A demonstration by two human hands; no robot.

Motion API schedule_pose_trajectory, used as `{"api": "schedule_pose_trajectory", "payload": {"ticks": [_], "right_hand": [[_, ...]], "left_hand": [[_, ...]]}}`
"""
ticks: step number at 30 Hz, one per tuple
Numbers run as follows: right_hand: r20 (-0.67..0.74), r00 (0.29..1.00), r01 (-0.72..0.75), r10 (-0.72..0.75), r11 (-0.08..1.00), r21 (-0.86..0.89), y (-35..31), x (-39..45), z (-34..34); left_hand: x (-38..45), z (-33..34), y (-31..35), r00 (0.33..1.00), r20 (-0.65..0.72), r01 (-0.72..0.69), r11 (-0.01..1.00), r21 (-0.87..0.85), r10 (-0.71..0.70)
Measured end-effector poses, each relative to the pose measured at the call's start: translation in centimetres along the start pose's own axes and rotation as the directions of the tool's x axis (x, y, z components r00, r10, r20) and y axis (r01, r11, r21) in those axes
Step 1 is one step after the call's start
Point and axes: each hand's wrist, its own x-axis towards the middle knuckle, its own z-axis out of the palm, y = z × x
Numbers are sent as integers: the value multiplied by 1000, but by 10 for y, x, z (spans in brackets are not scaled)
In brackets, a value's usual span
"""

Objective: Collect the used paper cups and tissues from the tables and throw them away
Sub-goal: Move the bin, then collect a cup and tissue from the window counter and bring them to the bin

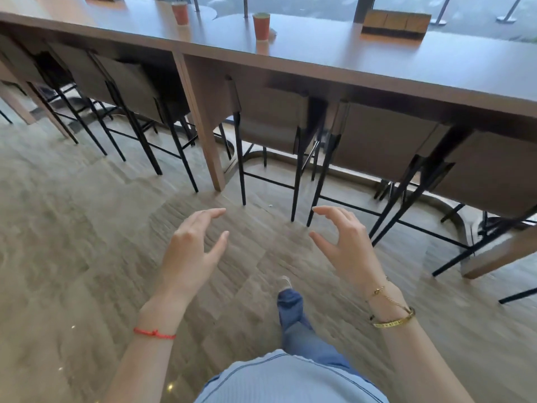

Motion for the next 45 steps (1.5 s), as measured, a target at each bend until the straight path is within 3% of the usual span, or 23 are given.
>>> {"api": "schedule_pose_trajectory", "payload": {"ticks": [16,25,34,39,45], "right_hand": [[-36,989,142,-142,990,-24,30,397,17],[-120,984,131,-131,991,-8,48,584,34],[-272,962,4,-21,998,-61,69,797,55],[-198,979,-74,48,989,-126,80,889,71],[-82,995,-70,56,979,-189,91,946,88]], "left_hand": [[355,29,-54,991,-131,23,1000,13,-22],[542,42,-97,988,-152,-26,999,-25,22],[778,71,-130,984,-81,-158,987,-15,156],[878,103,-138,986,20,-164,986,-24,164],[930,140,-132,979,119,-152,980,-129,167]]}}
